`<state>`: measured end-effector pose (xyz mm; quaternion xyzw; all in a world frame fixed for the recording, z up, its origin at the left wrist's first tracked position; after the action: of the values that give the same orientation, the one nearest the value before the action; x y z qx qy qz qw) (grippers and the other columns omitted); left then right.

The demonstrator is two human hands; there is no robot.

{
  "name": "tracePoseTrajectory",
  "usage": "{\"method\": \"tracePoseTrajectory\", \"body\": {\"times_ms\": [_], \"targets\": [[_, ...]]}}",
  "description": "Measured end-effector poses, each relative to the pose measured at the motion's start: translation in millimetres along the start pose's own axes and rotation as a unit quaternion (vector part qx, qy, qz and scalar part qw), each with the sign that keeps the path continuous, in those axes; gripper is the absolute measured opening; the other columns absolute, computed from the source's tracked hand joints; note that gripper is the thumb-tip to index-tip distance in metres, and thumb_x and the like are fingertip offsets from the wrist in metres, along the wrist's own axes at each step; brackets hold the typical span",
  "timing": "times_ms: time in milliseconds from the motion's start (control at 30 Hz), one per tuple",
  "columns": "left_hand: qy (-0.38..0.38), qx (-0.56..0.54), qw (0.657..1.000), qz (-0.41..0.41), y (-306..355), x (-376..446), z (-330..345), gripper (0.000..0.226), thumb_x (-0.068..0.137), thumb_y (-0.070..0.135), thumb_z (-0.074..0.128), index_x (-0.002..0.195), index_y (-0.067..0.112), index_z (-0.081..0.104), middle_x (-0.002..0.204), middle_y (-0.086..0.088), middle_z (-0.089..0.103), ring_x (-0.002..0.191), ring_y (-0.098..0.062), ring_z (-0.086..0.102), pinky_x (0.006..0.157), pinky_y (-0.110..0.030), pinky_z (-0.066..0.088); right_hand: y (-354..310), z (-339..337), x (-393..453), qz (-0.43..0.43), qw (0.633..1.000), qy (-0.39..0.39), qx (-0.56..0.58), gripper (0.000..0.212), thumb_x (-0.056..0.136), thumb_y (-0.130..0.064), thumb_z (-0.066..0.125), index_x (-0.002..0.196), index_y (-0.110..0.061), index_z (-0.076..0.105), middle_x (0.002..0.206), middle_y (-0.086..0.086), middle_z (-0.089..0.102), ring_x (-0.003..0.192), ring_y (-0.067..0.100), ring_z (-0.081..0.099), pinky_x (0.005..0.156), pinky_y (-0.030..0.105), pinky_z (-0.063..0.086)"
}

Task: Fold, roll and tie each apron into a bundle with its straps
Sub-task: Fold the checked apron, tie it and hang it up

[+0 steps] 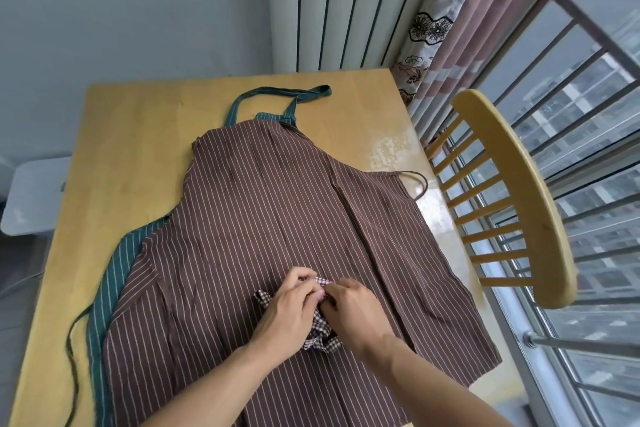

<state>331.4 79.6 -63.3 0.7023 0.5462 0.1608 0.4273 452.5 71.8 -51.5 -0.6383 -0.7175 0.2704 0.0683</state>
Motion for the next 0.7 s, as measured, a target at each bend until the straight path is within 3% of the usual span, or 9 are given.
{"method": "tracePoseTrajectory", "body": {"times_ms": [67,167,233,333,400,533,600,700], "targets": [[0.0,0.007,1.0,-0.004,-2.2,-1.1,-0.3,0.021,0.106,0.031,0.048,0.093,0.022,0.062,0.125,0.02,0.04,0.108,0.013,0.05,0.088,0.003,0.032,3.9,0.8,0.0,0.034,0.999,-0.002,0.018,0.016,0.099,-0.022,0.057,0.099,-0.018,0.072,0.09,-0.004,0.067,0.075,0.012,0.06,0.068,0.024,0.048],[-0.001,0.02,1.0,-0.004,-0.6,-2.5,0.2,0.024,0.107,0.029,0.045,0.096,0.017,0.063,0.121,0.018,0.043,0.105,0.01,0.051,0.087,0.003,0.032,12.3,-1.9,0.9,0.085,0.993,-0.04,0.078,0.017,0.092,-0.031,0.072,0.078,-0.022,0.071,0.071,-0.01,0.065,0.056,0.004,0.053,0.053,0.016,0.041],[0.006,0.021,1.0,-0.006,1.4,-2.8,0.8,0.025,0.108,0.028,0.044,0.095,0.017,0.061,0.117,0.016,0.045,0.104,0.008,0.052,0.086,0.002,0.032,20.2,-3.0,0.8,0.126,0.981,-0.065,0.136,0.025,0.081,-0.037,0.085,0.069,-0.026,0.065,0.064,-0.011,0.064,0.052,0.002,0.052,0.051,0.013,0.04],[0.012,0.019,1.0,-0.017,2.5,-2.1,0.2,0.023,0.107,0.029,0.045,0.093,0.02,0.06,0.116,0.018,0.047,0.104,0.009,0.052,0.086,0.001,0.032,28.3,-2.7,-2.5,0.169,0.955,-0.097,0.222,0.025,0.072,-0.033,0.092,0.072,-0.02,0.071,0.063,-0.009,0.066,0.052,-0.002,0.054,0.051,0.014,0.043],[0.007,0.021,0.999,-0.024,1.6,-2.7,-0.6,0.023,0.107,0.03,0.045,0.092,0.021,0.06,0.117,0.018,0.048,0.106,0.012,0.05,0.087,0.003,0.031,31.9,-1.9,-7.3,0.194,0.921,-0.12,0.315,0.021,0.074,-0.028,0.09,0.077,-0.014,0.075,0.07,-0.004,0.073,0.06,-0.001,0.064,0.061,0.016,0.053],[-0.007,0.036,0.999,-0.017,1.5,-9.3,4.1,0.024,0.108,0.027,0.042,0.096,0.019,0.061,0.126,0.016,0.049,0.111,0.018,0.046,0.092,0.007,0.026,41.4,4.9,-20.2,0.231,0.87,-0.133,0.416,0.016,0.079,-0.022,0.085,0.087,-0.009,0.08,0.087,0.005,0.079,0.088,0.019,0.076,0.088,0.032,0.061],[0.003,0.032,0.999,-0.022,1.1,-13.3,6.4,0.027,0.109,0.025,0.04,0.111,0.014,0.065,0.131,0.015,0.05,0.113,0.012,0.049,0.096,0.004,0.027,43.0,9.2,-26.3,0.253,0.84,-0.111,0.468,0.018,0.081,-0.017,0.082,0.091,-0.002,0.078,0.092,0.011,0.079,0.095,0.026,0.076,0.092,0.037,0.06],[0.031,-0.013,0.997,-0.065,-4.8,-16.9,2.9,0.027,0.109,0.023,0.038,0.12,0.018,0.062,0.128,0.013,0.055,0.117,0.0,0.053,0.105,-0.017,0.039,47.5,18.3,-33.2,0.322,0.739,-0.031,0.591,0.012,0.091,-0.004,0.071,0.089,0.007,0.07,0.095,0.021,0.076,0.093,0.027,0.076,0.086,0.033,0.062]]}}
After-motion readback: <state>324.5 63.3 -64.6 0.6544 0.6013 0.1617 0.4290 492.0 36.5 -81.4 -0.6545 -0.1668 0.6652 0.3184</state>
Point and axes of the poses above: each hand's wrist, its own x-axis towards the middle knuckle, its own z-axis out of the palm, y = z × x, the point moved 7 cm from there along x, towards the middle knuckle
